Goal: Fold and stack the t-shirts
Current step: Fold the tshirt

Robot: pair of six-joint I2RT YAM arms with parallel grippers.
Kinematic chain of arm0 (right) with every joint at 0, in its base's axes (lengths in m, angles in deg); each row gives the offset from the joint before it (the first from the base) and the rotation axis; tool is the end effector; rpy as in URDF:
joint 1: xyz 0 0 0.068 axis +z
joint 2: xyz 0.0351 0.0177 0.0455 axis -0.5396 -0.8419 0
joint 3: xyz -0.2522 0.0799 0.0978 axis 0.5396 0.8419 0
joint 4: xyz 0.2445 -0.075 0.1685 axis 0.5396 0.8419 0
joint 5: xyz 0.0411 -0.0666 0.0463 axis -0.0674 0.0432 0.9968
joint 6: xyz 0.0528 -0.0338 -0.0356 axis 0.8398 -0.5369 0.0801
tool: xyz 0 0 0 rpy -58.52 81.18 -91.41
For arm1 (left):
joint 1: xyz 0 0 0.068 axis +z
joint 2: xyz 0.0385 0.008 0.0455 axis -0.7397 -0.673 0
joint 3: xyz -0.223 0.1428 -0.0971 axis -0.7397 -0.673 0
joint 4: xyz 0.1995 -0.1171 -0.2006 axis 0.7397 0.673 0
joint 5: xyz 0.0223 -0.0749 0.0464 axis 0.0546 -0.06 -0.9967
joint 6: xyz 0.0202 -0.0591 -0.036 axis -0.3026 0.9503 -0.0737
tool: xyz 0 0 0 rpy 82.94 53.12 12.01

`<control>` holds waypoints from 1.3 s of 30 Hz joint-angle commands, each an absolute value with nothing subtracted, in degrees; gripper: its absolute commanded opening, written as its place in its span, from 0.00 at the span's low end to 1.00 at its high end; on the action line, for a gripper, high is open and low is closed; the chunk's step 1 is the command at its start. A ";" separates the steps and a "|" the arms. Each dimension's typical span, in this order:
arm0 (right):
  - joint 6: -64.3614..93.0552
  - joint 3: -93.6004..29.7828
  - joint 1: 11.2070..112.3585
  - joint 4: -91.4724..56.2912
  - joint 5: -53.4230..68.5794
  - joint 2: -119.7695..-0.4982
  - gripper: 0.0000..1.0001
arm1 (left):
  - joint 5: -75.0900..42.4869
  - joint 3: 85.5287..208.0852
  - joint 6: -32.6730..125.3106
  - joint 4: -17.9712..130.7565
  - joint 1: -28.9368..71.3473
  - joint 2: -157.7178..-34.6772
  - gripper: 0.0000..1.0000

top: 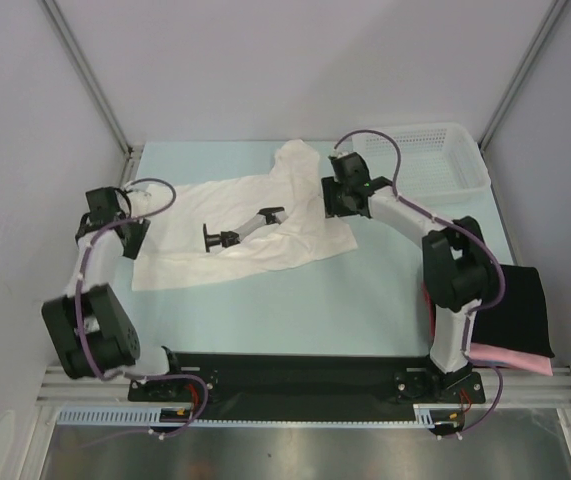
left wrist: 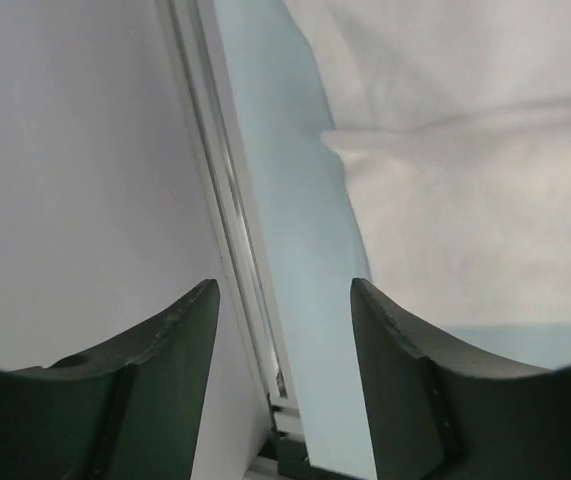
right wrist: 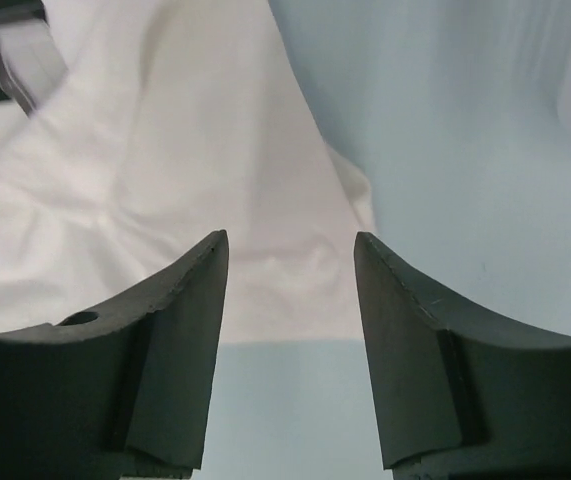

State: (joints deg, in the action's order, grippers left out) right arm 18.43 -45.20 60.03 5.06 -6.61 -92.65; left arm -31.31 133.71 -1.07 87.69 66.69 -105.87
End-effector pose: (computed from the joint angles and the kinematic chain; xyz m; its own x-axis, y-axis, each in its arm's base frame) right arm 0.4557 0.2281 0.1977 -0.7207 -0.1617 -0.6741 -0.2574 0.9653 0.0437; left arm 0.3396 0.1241 0.2024 -0.8559 0.3199 -0.4064 0.1407 0.9002 0.4122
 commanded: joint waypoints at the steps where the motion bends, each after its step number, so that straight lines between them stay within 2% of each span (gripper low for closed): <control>1: 23.08 -36.98 58.76 9.94 -8.33 -84.88 0.57 | -24.12 122.75 -15.83 89.70 63.45 -95.43 0.59; 3: 25.63 -34.07 57.54 9.50 -6.48 -84.70 0.57 | -26.65 114.65 -20.09 89.52 61.95 -92.60 0.61; 8: 28.54 -29.58 53.58 4.15 -0.52 -85.14 0.57 | -28.35 108.57 -23.79 85.92 60.89 -92.86 0.70; 13: 30.91 -27.12 52.35 0.89 3.96 -87.24 0.53 | -28.43 106.37 -23.97 80.32 60.62 -94.78 0.71; 16: 32.93 -25.19 51.73 -1.92 8.71 -88.30 0.50 | -27.82 105.58 -22.57 78.45 59.92 -97.43 0.68; 18: 33.37 -23.78 51.73 -3.06 8.73 -88.65 0.46 | -28.43 104.09 -21.87 75.48 59.48 -98.83 0.58; 19: 33.81 -23.34 51.64 -3.42 8.73 -88.48 0.32 | -28.26 104.08 -21.25 75.46 59.48 -99.01 0.48; 20: 34.07 -22.47 51.47 -3.86 8.55 -88.39 0.23 | -28.69 104.60 -20.73 75.20 59.48 -99.01 0.28; 21: 34.25 -21.76 51.38 -3.86 7.77 -87.61 0.06 | -28.52 104.70 -20.28 75.28 59.40 -98.67 0.18; 22: 34.95 -20.10 50.77 -3.69 7.06 -86.81 0.00 | -28.69 104.96 -20.11 75.46 59.22 -98.31 0.00; 29: 35.92 -7.53 48.65 2.19 0.91 -70.74 0.00 | -28.08 104.78 -23.88 80.02 59.66 -91.11 0.00; 34: 45.92 5.72 53.29 8.61 -1.80 -57.56 0.00 | -27.20 107.33 -25.64 87.84 60.71 -89.61 0.00; 39: 54.81 13.31 57.70 12.75 -4.54 -45.86 0.00 | -28.16 107.51 -28.97 93.12 61.67 -88.65 0.00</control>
